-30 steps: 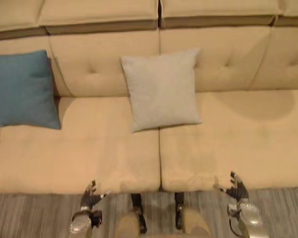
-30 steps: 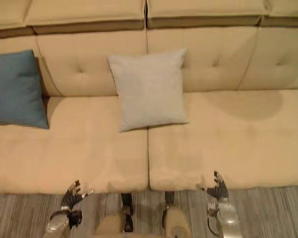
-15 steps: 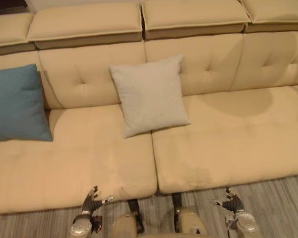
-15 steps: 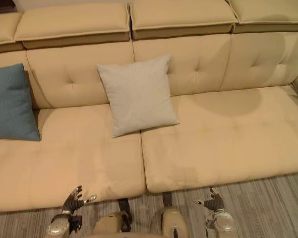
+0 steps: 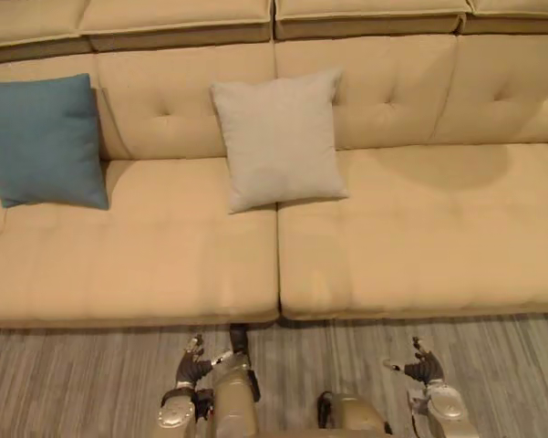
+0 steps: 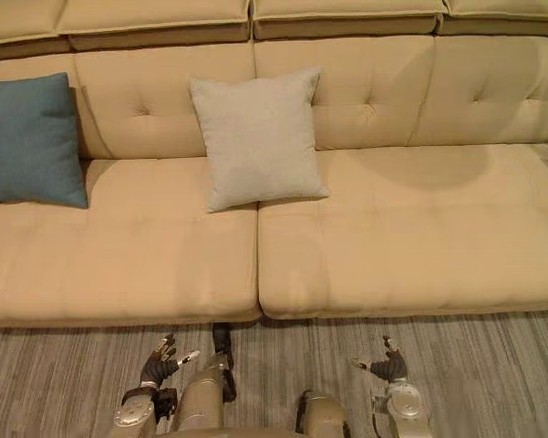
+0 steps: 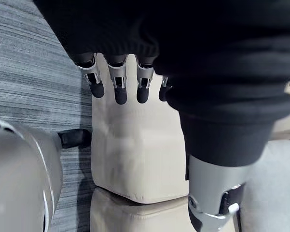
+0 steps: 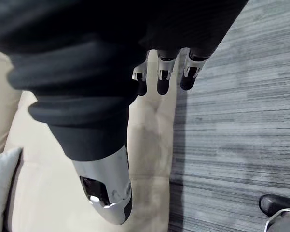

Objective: Pick up cushions and gather them together orderly.

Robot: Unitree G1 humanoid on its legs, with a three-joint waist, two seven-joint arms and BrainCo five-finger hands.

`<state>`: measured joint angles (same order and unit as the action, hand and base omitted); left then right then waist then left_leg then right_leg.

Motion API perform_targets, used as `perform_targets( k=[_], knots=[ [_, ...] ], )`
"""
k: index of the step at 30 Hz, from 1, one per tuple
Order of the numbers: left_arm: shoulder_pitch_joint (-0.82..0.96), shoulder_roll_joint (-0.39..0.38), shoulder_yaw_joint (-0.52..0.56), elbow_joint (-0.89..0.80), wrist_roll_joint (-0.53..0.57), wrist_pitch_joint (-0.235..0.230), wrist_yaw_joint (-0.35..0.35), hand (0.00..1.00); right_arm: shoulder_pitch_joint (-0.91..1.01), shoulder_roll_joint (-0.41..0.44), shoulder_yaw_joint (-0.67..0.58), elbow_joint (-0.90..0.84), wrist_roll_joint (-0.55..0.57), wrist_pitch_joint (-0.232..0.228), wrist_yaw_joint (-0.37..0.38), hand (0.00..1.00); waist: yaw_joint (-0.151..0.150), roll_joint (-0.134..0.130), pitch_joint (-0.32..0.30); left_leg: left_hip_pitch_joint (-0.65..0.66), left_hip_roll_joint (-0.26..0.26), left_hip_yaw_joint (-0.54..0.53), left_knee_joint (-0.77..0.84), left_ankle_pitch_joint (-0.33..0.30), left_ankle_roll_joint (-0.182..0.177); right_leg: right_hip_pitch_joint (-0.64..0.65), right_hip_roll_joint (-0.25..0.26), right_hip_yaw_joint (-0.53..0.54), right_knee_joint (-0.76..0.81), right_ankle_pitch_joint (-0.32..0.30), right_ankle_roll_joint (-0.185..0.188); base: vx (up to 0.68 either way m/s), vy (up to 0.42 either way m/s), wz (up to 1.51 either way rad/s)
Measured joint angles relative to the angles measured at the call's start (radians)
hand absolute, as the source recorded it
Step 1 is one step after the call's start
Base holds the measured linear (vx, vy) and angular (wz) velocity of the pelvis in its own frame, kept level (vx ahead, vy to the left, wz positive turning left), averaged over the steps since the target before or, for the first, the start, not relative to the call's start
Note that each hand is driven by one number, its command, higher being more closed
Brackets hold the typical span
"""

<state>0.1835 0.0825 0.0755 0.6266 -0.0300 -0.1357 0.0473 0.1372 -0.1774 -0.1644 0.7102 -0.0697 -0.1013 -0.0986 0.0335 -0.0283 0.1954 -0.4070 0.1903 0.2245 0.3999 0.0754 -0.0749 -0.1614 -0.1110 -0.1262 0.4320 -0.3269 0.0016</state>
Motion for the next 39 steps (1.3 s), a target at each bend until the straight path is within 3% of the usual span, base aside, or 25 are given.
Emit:
perform_targets(
  k=[2,3,4,7,12,15,17,18,19,20,21,22,23,24,25,26,27,29,30,31,32,34,35,37,39],
  knots=[
    [0.020,-0.005,-0.005,-0.012,0.001,-0.001,-0.001,0.00,0.025,0.001,0.006,-0.044,0.000,-0.003,-0.003,0.00,-0.008,0.015,-0.010,0.042,-0.001,-0.027,0.112,-0.140,-0.007,0.006,0.011,0.010,-0.027,0.024,0.010,-0.13,0.041,-0.16],
    [0.032,-0.003,-0.001,-0.011,0.000,-0.001,0.000,0.00,0.019,0.003,0.007,-0.052,-0.001,-0.005,-0.003,0.00,-0.012,0.049,-0.019,0.096,-0.003,-0.070,0.054,-0.214,-0.015,-0.005,0.033,0.032,-0.029,0.039,0.020,-0.09,0.130,-0.40],
    [0.031,-0.001,0.000,-0.010,-0.001,-0.001,0.000,0.00,0.014,0.010,0.006,-0.048,-0.001,-0.005,-0.003,0.00,-0.015,0.053,-0.021,0.114,-0.008,-0.077,0.021,-0.224,-0.014,-0.010,0.038,0.045,-0.032,0.046,0.027,-0.10,0.172,-0.45],
    [0.028,0.006,0.000,-0.007,-0.002,-0.001,0.001,0.00,0.019,0.030,0.002,-0.033,-0.001,-0.004,-0.001,0.00,-0.020,0.022,-0.038,0.177,-0.047,-0.030,-0.110,-0.166,0.003,0.006,0.020,0.092,-0.127,0.110,0.056,-0.12,0.120,-0.31],
    [-0.005,0.012,-0.005,0.016,0.000,0.001,0.001,0.00,0.018,0.032,-0.028,-0.016,0.009,-0.004,-0.005,0.00,-0.032,0.022,-0.051,0.224,-0.070,0.041,-0.196,-0.124,0.022,0.019,0.019,0.169,-0.233,0.194,0.079,-0.06,0.093,-0.47],
    [-0.006,0.019,-0.005,0.014,0.001,0.001,0.001,0.00,0.012,0.038,-0.028,-0.018,0.024,-0.005,-0.006,0.00,-0.045,0.019,-0.050,0.252,-0.065,0.069,-0.185,-0.143,0.021,0.001,0.034,0.275,-0.262,0.239,0.089,-0.03,0.053,-1.14],
    [-0.007,0.022,-0.004,0.009,0.001,0.002,0.002,0.00,-0.006,0.040,-0.022,-0.019,0.030,-0.006,-0.008,0.00,-0.049,0.020,-0.048,0.258,-0.032,0.172,-0.124,-0.207,0.022,-0.055,0.067,0.384,-0.262,0.294,0.107,-0.07,0.074,-1.86],
    [-0.008,0.022,-0.004,0.007,0.001,0.002,0.002,0.00,-0.016,0.041,-0.017,-0.018,0.030,-0.004,-0.008,0.00,-0.048,0.022,-0.046,0.262,-0.022,0.201,-0.108,-0.231,0.015,-0.074,0.081,0.376,-0.268,0.329,0.104,-0.13,0.075,-2.45],
    [-0.003,0.020,-0.002,0.003,0.001,0.002,0.004,0.00,-0.045,0.043,0.008,-0.017,0.030,-0.004,-0.010,0.00,-0.046,0.028,-0.038,0.282,0.018,0.280,-0.094,-0.264,0.024,-0.093,0.091,0.272,-0.298,0.396,0.055,-0.13,0.038,-2.90],
    [-0.007,0.028,-0.004,0.003,0.001,0.007,0.004,0.00,-0.066,0.041,0.022,-0.016,0.030,-0.003,-0.011,0.00,-0.054,0.024,-0.026,0.336,0.037,0.407,-0.093,-0.281,0.027,-0.125,0.048,0.016,-0.240,0.341,-0.029,-0.11,0.018,-2.71],
    [-0.011,0.027,-0.005,0.002,0.001,0.008,0.004,0.00,-0.068,0.037,0.022,-0.016,0.030,-0.002,-0.012,0.00,-0.064,0.029,-0.023,0.354,0.044,0.444,-0.095,-0.282,0.026,-0.125,0.019,-0.087,-0.220,0.319,-0.061,-0.04,0.011,-2.12],
    [-0.016,0.025,-0.007,0.001,0.001,0.008,0.004,0.00,-0.069,0.029,0.024,-0.012,0.029,-0.003,-0.013,0.00,-0.074,0.054,-0.016,0.391,0.058,0.513,-0.100,-0.286,0.020,-0.118,-0.041,-0.290,-0.182,0.281,-0.119,0.01,-0.001,-1.75],
    [-0.020,0.021,-0.007,0.001,0.001,0.008,0.005,0.00,-0.074,0.023,0.027,-0.001,0.029,-0.003,-0.015,0.00,-0.073,0.051,-0.027,0.429,0.073,0.593,-0.108,-0.292,0.007,-0.108,-0.091,-0.451,-0.146,0.253,-0.159,0.03,-0.013,-1.94],
    [-0.020,0.022,-0.006,0.001,0.001,0.008,0.007,0.00,-0.079,0.022,0.028,0.008,0.028,-0.003,-0.015,0.00,-0.071,0.055,-0.027,0.449,0.079,0.638,-0.108,-0.296,-0.007,-0.100,-0.109,-0.525,-0.132,0.242,-0.167,0.06,-0.087,-2.40],
    [-0.021,0.033,-0.006,0.002,0.001,0.010,0.013,0.00,-0.098,0.021,0.040,0.023,0.028,-0.001,-0.015,0.00,-0.069,0.057,-0.030,0.483,0.092,0.723,-0.094,-0.316,-0.043,-0.104,-0.119,-0.585,-0.122,0.242,-0.135,0.05,-0.110,-1.96],
    [-0.023,0.038,-0.007,0.001,0.001,0.011,0.014,0.00,-0.103,0.021,0.045,0.023,0.027,-0.001,-0.015,0.00,-0.070,0.056,-0.030,0.490,0.094,0.743,-0.087,-0.323,-0.055,-0.108,-0.114,-0.576,-0.121,0.256,-0.114,0.10,-0.160,-2.23],
    [-0.038,0.041,-0.009,0.003,0.002,0.019,0.018,0.00,-0.109,0.018,0.045,0.024,0.027,0.000,-0.015,0.00,-0.077,0.068,-0.029,0.501,0.109,0.765,-0.052,-0.334,-0.078,-0.132,-0.074,-0.520,-0.117,0.269,-0.094,0.18,-0.156,-1.92],
    [-0.059,0.040,-0.021,0.003,0.002,0.019,0.019,0.00,-0.099,0.012,0.047,0.024,0.027,0.002,-0.015,0.00,-0.075,0.087,-0.031,0.526,0.188,0.733,0.068,-0.340,-0.091,-0.143,-0.002,-0.440,-0.100,0.239,-0.105,0.30,-0.172,-1.94],
    [-0.073,0.041,-0.026,0.002,0.002,0.018,0.019,0.00,-0.096,0.011,0.057,0.026,0.027,0.002,-0.015,0.00,-0.070,0.091,-0.030,0.511,0.274,0.646,0.263,-0.303,-0.008,-0.124,0.060,-0.362,-0.086,0.210,-0.115,0.33,-0.173,-1.54],
    [-0.074,0.039,-0.026,0.003,0.001,0.018,0.020,0.00,-0.099,0.010,0.066,0.029,0.027,0.002,-0.016,0.00,-0.068,0.094,-0.028,0.489,0.300,0.576,0.349,-0.264,0.058,-0.108,0.083,-0.330,-0.090,0.200,-0.124,0.38,-0.172,-2.17],
    [-0.069,0.030,-0.047,0.003,0.000,0.017,0.019,0.00,-0.108,0.011,0.091,0.034,0.026,0.002,-0.022,0.00,-0.063,0.098,-0.024,0.411,0.288,0.361,0.509,-0.253,0.081,-0.070,0.123,-0.249,-0.099,0.185,-0.134,0.25,-0.052,-1.75],
    [-0.069,0.004,-0.049,0.001,-0.004,0.013,0.021,0.00,-0.130,0.001,0.111,0.059,0.022,0.002,-0.033,0.00,-0.045,0.098,-0.017,0.286,0.166,0.116,0.606,-0.317,0.010,-0.033,0.145,-0.149,-0.113,0.175,-0.139,0.32,0.039,-1.78],
    [-0.067,-0.006,-0.050,0.001,-0.011,0.013,0.023,0.00,-0.134,0.000,0.116,0.078,0.020,0.002,-0.033,0.00,-0.028,0.095,-0.011,0.232,0.106,0.033,0.612,-0.338,0.006,-0.001,0.149,-0.108,-0.128,0.170,-0.133,0.34,0.094,-1.58],
    [-0.042,-0.009,-0.066,-0.023,-0.031,0.009,0.028,0.00,-0.132,-0.002,0.131,0.100,0.020,0.006,-0.033,0.00,0.001,0.086,0.008,0.127,0.017,-0.047,0.526,-0.343,0.010,0.081,0.147,-0.048,-0.177,0.159,-0.114,0.32,0.119,-1.16],
    [-0.015,-0.011,-0.071,-0.051,-0.047,0.007,0.033,0.00,-0.139,-0.003,0.142,0.100,0.020,0.009,-0.034,0.00,0.018,0.096,0.012,0.049,-0.044,-0.060,0.300,-0.331,-0.010,0.137,0.135,-0.009,-0.216,0.141,-0.087,0.34,0.174,-0.64]
  ],
)
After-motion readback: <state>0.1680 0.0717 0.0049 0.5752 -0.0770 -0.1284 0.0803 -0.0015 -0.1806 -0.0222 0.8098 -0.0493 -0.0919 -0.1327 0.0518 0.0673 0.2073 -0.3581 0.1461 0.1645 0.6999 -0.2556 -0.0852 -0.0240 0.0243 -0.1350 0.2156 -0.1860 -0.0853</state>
